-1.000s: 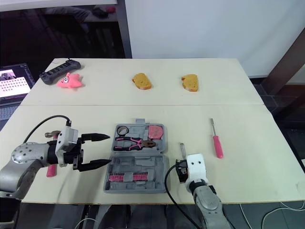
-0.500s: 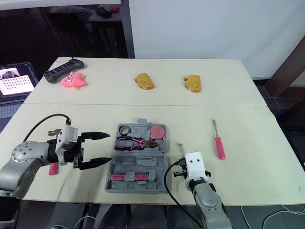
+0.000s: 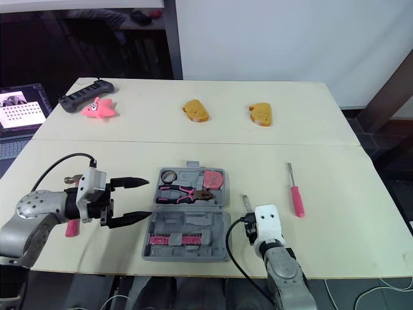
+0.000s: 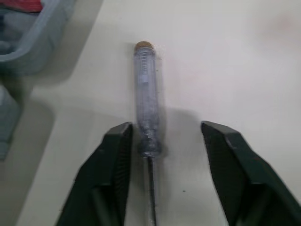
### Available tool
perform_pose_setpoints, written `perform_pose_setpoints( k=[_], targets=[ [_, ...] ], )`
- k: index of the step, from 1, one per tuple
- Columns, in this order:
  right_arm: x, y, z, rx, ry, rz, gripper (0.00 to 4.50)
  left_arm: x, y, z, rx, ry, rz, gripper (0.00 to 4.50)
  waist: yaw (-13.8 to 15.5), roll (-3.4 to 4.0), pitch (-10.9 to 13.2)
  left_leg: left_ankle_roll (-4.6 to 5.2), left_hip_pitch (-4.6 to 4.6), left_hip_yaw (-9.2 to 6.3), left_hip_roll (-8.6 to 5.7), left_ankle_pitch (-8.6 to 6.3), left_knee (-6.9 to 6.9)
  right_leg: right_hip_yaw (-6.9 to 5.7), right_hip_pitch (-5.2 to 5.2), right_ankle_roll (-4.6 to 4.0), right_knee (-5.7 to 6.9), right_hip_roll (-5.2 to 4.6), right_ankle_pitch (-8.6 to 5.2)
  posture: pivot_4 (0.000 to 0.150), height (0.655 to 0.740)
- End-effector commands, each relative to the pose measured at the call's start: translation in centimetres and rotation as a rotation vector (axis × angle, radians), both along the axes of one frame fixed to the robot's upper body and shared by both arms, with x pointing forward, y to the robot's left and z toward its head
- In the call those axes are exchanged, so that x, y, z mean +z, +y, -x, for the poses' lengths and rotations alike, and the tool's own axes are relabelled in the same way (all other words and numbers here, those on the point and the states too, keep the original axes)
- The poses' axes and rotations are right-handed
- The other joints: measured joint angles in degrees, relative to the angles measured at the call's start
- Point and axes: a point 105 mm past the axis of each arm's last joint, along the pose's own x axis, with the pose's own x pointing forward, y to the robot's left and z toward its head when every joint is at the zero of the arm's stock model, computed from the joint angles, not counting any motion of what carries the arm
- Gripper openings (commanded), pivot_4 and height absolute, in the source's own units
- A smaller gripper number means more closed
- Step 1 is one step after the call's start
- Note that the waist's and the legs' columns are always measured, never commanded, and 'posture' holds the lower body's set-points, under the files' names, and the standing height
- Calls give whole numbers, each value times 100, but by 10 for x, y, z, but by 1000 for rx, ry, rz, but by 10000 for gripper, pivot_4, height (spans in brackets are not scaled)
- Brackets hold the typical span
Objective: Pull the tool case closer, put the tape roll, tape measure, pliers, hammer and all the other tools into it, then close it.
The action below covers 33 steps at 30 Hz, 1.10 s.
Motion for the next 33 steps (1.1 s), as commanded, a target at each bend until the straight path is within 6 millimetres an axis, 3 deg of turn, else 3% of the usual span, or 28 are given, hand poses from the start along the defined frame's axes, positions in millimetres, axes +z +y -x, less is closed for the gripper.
perform_pose_setpoints(
  k=[1,5,8,11,20,22,26,27,29,30,33],
  targets=[
    [-23,-1,15,-4,120,-8,24173,7,-4,1,-14,-33,6,45000,2,0,0,0,0,0,0,0,0,0,0,0,0,0,0,1500,7400],
    [-22,1,18,3,127,-20,24173,7,-4,2,-15,-32,8,45000,2,0,0,0,0,0,0,0,0,0,0,0,0,0,0,1500,7400],
    [-23,2,22,9,136,-22,15236,7,-4,2,-14,-31,8,45000,3,1,-1,0,0,0,0,0,0,-1,0,0,0,0,0,1500,7400],
    [-23,3,23,9,140,-29,430,7,-5,2,-14,-29,9,45000,9,-3,-3,0,0,0,0,0,0,-1,0,0,0,0,0,1500,7400],
    [-17,2,18,29,117,-24,430,7,-4,-1,-2,-35,8,45000,9,-9,-7,0,0,0,0,0,0,-1,2,0,-1,-1,-1,1500,7400],
    [-6,0,13,52,76,-6,430,9,-2,-2,11,-38,10,45000,9,-8,-7,0,0,0,0,0,0,-1,2,0,-1,-1,-1,1500,7400],
    [45,-7,-7,156,-57,43,430,12,5,-6,33,-45,5,45000,9,16,8,0,-4,0,-1,0,5,0,0,0,-1,-1,0,1500,7400],
    [66,-4,-13,234,-104,65,430,13,8,-6,38,-45,1,45000,4,22,11,0,-7,0,-2,0,9,0,-1,1,-1,-2,0,1500,7400],
    [112,19,-18,526,-160,102,430,14,18,-5,47,-40,-17,45000,-63,44,25,0,-6,0,-1,0,17,2,-2,1,1,1,3,1500,7400],
    [125,33,-13,685,-137,116,430,13,22,-3,44,-32,-28,45000,-83,50,31,0,-7,3,-1,0,24,7,-2,14,2,2,11,1500,7400],
    [134,62,0,957,48,97,430,7,32,6,16,3,-58,45000,-138,53,30,4,-2,-3,1,-1,16,4,-3,16,7,6,13,1500,7400]
  ],
)
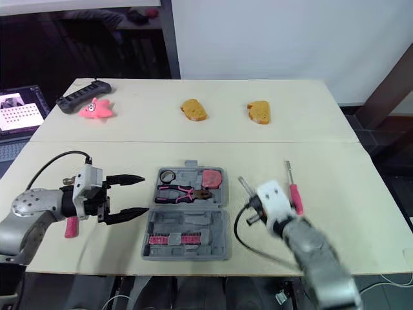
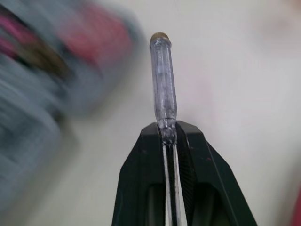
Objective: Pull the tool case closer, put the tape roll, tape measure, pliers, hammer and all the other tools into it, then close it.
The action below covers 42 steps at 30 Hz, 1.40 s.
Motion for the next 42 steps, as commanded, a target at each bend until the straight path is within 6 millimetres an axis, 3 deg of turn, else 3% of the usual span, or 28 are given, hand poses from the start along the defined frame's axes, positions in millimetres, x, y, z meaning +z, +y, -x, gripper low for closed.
perform_pose_setpoints(
  k=[1,5,10,13,42],
  targets=[
    [-4,40,31,296,251,29,430,1,12,10,-30,1,-23,45000,5,-8,-6,7,3,-11,6,-4,-6,-11,1,-1,0,7,-1,1500,7400],
    [-4,60,32,403,300,142,430,-1,23,11,-24,19,-45,45000,83,-6,-4,9,-22,-17,2,-5,-42,-26,-26,-7,-8,-5,-6,1500,7400],
    [-18,101,12,444,276,235,430,-3,30,18,-21,35,-66,45000,38,-8,-4,7,-25,-5,-2,-4,-46,-23,-36,-6,-14,-14,-5,1500,7400],
    [-28,114,5,447,267,270,430,-7,28,26,-37,45,-81,45000,-6,-7,-4,5,-18,-6,1,-2,-54,-22,-38,-7,-3,-9,-5,1500,7400],
    [-67,148,-4,566,302,360,430,-9,22,39,1,63,-61,45000,-14,-7,-4,-1,-20,-6,1,1,-54,-22,-44,-6,0,-8,-4,1500,7400]
  ],
)
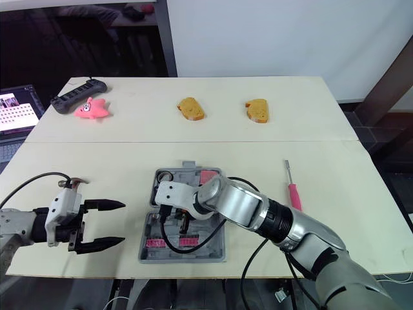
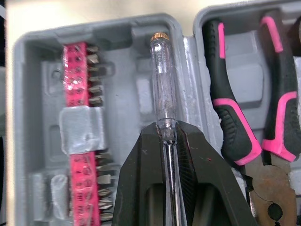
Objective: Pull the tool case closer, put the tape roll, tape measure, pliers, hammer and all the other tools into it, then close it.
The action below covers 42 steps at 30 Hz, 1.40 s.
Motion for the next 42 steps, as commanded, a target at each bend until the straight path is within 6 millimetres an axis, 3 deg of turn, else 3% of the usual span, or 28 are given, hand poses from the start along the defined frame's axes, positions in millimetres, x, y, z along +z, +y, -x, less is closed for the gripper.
perform_pose_setpoints(
  k=[1,20,26,37,42],
  targets=[
    [1,8,2,35,-11,-16,430,12,0,-1,9,-46,11,45000,-1,0,0,0,0,0,0,0,0,0,0,0,0,0,0,1500,7400],
    [-6,13,3,35,-2,-26,430,15,-1,-2,19,-48,10,45000,-4,0,0,0,1,0,0,0,0,0,0,0,1,0,0,1500,7400],
    [1,12,1,30,-22,-47,26975,14,-2,0,17,-41,12,45000,-2,1,0,-1,0,0,0,0,1,0,0,0,1,0,0,1500,7400],
    [17,11,6,25,4,-112,26975,14,-3,-2,17,-34,14,45000,-1,0,0,-11,1,0,0,6,0,0,1,0,0,0,1,1500,7400],
    [14,14,4,20,13,-128,4227,15,-2,-4,19,-35,14,45000,-1,0,0,-11,1,-1,0,6,-3,0,0,0,0,0,1,1500,7400]
  ],
)
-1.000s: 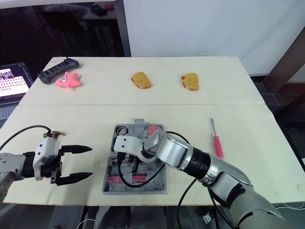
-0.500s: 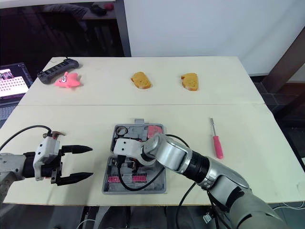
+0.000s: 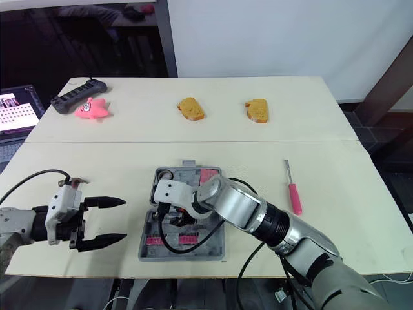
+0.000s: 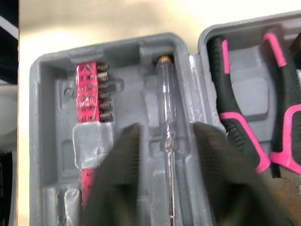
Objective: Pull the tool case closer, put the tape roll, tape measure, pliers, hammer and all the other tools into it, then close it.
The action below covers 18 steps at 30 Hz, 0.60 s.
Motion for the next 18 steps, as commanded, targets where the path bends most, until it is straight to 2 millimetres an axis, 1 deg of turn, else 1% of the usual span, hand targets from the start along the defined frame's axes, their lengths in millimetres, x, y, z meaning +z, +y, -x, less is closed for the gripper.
perform_pose_setpoints(
  k=[1,14,18],
  targets=[
    [7,7,2,22,-13,-49,473,6,2,-1,3,-24,-2,45000,0,0,0,0,0,0,0,0,0,0,0,0,0,0,0,1500,7400],
    [-14,0,1,-4,12,-13,473,6,2,1,7,-23,-4,45000,0,0,0,0,0,0,0,0,1,0,0,0,0,0,0,1500,7400],
    [-24,-3,-2,-38,42,10,473,6,1,2,8,-23,-2,45000,3,0,0,0,1,0,0,0,1,0,1,0,0,0,0,1500,7400]
  ],
)
